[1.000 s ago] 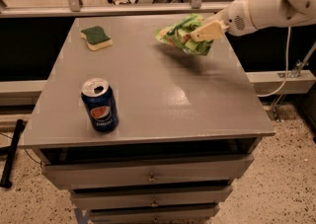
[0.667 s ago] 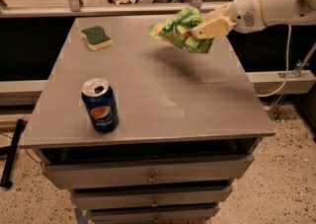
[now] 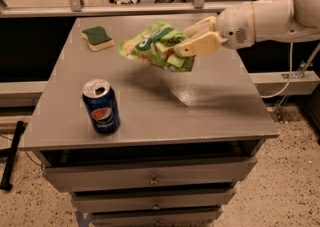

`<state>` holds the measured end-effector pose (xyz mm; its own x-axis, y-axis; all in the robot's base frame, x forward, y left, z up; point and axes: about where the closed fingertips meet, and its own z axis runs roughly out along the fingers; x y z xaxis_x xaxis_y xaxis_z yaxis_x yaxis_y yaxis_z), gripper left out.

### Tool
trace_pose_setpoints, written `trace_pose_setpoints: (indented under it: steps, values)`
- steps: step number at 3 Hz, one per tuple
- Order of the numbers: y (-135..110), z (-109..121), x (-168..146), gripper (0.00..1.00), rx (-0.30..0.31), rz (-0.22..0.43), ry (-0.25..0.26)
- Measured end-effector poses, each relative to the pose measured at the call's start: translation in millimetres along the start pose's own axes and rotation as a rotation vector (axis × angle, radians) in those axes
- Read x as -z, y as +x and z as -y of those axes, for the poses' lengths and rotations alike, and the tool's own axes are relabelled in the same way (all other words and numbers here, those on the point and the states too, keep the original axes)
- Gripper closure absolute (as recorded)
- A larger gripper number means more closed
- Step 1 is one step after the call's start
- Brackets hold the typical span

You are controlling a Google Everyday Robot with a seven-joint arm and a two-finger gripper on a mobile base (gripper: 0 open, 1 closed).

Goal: Move green rice chip bag near pepsi can

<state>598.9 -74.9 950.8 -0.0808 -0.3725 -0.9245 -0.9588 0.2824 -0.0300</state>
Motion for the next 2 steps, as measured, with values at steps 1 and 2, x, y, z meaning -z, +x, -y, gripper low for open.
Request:
trace_pose_setpoints:
  steps: [1, 2]
  values:
    - [5, -44, -38, 1.00, 0.005, 0.013, -0.123]
    - [15, -77, -70, 1.00, 0.000, 0.013, -0.211]
